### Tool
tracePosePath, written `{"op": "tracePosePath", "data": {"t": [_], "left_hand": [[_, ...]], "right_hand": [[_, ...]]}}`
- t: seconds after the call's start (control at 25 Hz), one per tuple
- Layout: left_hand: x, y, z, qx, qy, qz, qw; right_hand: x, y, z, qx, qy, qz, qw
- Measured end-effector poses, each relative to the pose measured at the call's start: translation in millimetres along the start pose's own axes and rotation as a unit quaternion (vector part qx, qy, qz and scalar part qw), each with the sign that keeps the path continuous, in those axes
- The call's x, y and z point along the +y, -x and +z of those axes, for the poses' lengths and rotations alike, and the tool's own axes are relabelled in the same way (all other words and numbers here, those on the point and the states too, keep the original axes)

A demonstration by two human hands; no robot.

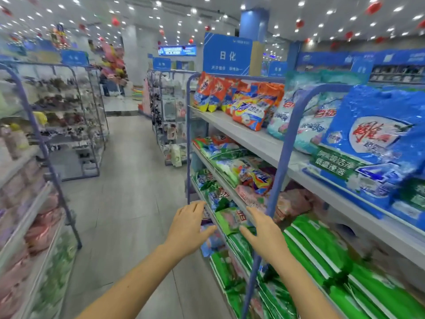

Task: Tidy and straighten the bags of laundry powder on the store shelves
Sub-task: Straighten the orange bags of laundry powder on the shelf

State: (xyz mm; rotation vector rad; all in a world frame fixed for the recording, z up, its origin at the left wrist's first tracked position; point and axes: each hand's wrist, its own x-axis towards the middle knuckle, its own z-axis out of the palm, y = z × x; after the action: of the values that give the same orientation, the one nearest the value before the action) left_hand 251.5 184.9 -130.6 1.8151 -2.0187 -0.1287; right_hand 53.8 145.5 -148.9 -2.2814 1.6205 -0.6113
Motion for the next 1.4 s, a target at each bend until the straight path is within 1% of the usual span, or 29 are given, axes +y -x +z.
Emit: {"op": "tracePosePath", "data": {"t": [0.16, 0.24, 0.32, 0.44, 0.56, 0.64, 0.72, 0.84, 0.88, 0.96, 1.12, 1.24, 1.32, 1.36, 1.4], "left_hand": [[-31.5, -91.9, 20.5, -0.008, -0.007, -0.008, 1.0], [-44.7, -129.6, 29.8, -0.015, 0.006, -0.018, 1.0], [-59.3, -166.7, 39.7, -0.019, 0.009, -0.013, 1.0], [-83.0, -224.5, 57.5, -0.044, 0.02, 0.006, 0.999], [-109.2, -285.0, 76.7, -0.07, 0.022, 0.054, 0.996], [-126.6, -324.8, 88.7, -0.098, 0.018, 0.092, 0.991], [-141.6, -364.3, 95.5, -0.125, 0.01, 0.136, 0.983], [-159.7, -412.3, 99.3, -0.15, 0.003, 0.211, 0.966], [-162.7, -425.1, 101.1, -0.15, 0.001, 0.233, 0.961], [-164.5, -444.6, 107.5, -0.156, 0.004, 0.27, 0.95], [-155.2, -454.9, 133.4, -0.187, 0.049, 0.315, 0.929], [-143.7, -442.3, 140.3, -0.165, 0.127, 0.335, 0.919], [-138.8, -429.2, 134.7, -0.145, 0.207, 0.298, 0.921], [-136.2, -422.8, 130.3, -0.155, 0.241, 0.262, 0.921], [-133.5, -417.9, 126.3, -0.186, 0.29, 0.213, 0.914]], "right_hand": [[27.1, -106.4, 20.1, -0.018, -0.025, 0.036, 0.999], [41.2, -151.2, 31.4, -0.01, -0.008, 0.067, 0.998], [56.0, -192.4, 42.0, 0.013, 0.02, 0.104, 0.994], [81.0, -249.9, 62.5, 0.055, 0.046, 0.163, 0.984], [105.9, -298.2, 74.7, 0.077, 0.075, 0.224, 0.969], [122.6, -320.9, 86.1, 0.085, 0.143, 0.253, 0.953], [131.5, -335.2, 95.5, 0.074, 0.172, 0.294, 0.937], [132.9, -352.1, 105.8, 0.047, 0.171, 0.355, 0.918], [131.5, -357.3, 100.0, 0.032, 0.18, 0.373, 0.91], [123.8, -365.0, 84.4, 0.031, 0.192, 0.384, 0.903], [99.5, -369.1, 62.1, 0.085, 0.135, 0.408, 0.899], [86.0, -360.5, 64.9, 0.14, 0.083, 0.384, 0.909], [73.2, -347.0, 68.1, 0.17, 0.018, 0.389, 0.905], [68.4, -339.6, 71.2, 0.194, -0.01, 0.383, 0.903], [61.3, -334.1, 72.4, 0.216, -0.036, 0.371, 0.903]]}}
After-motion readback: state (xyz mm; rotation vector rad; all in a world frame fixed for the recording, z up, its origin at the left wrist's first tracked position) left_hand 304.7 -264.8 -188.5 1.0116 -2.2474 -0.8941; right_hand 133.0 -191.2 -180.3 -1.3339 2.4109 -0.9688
